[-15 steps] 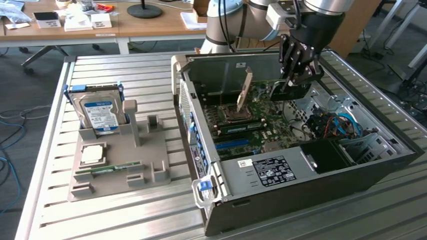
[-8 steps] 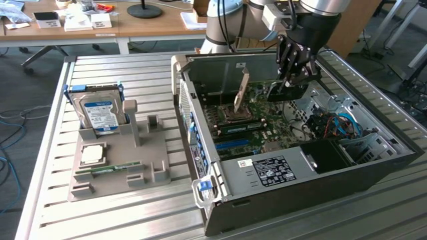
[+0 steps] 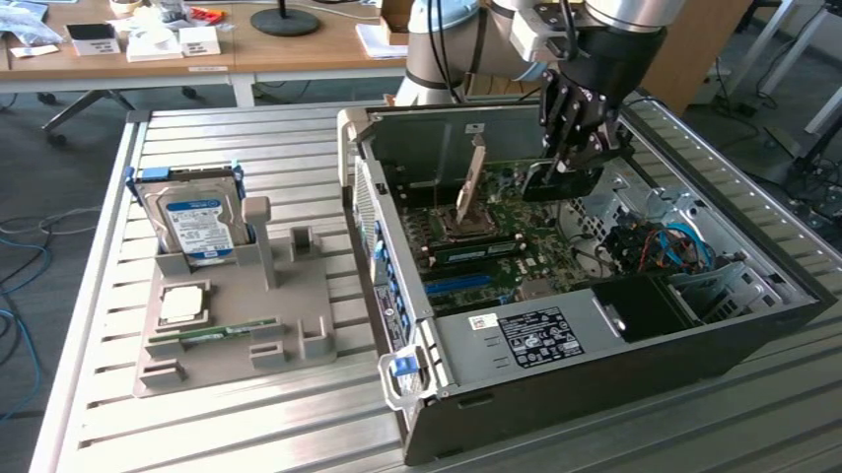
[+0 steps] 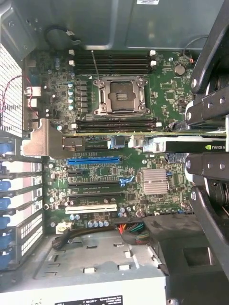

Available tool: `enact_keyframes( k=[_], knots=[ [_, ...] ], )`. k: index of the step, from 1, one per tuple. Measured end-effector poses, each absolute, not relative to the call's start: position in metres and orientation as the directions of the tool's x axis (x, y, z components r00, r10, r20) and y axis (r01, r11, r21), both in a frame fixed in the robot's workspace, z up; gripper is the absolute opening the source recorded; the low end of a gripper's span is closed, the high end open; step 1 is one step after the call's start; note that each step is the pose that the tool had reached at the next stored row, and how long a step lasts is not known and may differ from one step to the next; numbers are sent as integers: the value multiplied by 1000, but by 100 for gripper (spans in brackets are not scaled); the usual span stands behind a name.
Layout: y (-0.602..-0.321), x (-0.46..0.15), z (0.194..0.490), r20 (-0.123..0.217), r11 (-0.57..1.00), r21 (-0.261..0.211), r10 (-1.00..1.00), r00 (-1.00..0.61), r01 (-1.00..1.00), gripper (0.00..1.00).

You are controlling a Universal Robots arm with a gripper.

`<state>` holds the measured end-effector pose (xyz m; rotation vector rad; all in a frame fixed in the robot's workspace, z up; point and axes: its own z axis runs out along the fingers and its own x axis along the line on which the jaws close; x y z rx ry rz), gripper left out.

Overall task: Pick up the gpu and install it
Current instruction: 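Insert the gpu into the slot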

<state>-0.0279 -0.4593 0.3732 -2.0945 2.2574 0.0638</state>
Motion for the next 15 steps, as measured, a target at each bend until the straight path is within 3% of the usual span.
enact_keyframes(
  k=[15],
  knots=[
    [-459, -30, 370, -73, 75, -11, -995, -74, -997, 27]
  ],
)
